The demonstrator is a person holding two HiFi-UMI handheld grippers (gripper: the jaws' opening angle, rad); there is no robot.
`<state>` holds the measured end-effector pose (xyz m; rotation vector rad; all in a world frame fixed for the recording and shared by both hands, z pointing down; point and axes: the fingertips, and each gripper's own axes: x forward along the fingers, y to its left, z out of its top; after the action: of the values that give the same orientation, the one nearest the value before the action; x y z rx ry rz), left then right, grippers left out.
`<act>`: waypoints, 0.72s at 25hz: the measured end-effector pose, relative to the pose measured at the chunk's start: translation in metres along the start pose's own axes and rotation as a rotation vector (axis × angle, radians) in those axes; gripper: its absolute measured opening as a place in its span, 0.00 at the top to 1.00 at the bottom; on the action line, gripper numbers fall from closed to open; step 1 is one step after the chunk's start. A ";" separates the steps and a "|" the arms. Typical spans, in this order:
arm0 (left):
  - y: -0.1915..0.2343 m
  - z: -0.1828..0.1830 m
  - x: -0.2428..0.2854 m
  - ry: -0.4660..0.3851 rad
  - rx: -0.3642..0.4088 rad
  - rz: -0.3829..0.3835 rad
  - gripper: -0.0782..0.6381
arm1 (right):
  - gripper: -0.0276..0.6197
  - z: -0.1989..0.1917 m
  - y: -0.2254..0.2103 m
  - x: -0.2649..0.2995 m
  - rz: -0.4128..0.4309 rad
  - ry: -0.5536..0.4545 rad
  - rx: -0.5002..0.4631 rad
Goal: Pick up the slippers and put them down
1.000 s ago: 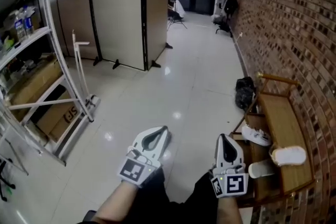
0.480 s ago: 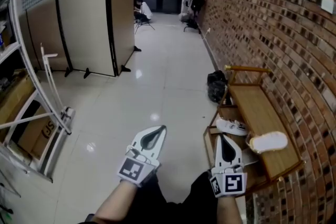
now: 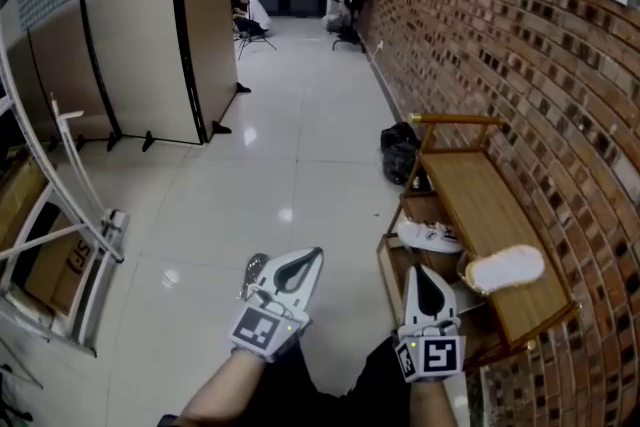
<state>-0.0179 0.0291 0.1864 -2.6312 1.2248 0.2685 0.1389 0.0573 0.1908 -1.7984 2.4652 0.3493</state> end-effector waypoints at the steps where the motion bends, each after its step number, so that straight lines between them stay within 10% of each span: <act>1: 0.002 -0.011 0.002 0.021 -0.008 0.002 0.89 | 0.94 -0.010 0.000 0.004 0.003 0.016 0.008; 18: 0.065 -0.112 0.071 0.179 -0.055 0.018 0.89 | 0.94 -0.115 -0.027 0.107 0.032 0.144 0.047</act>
<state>-0.0153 -0.0946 0.2668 -2.7427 1.3139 0.0716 0.1399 -0.0753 0.2785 -1.8289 2.5760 0.1671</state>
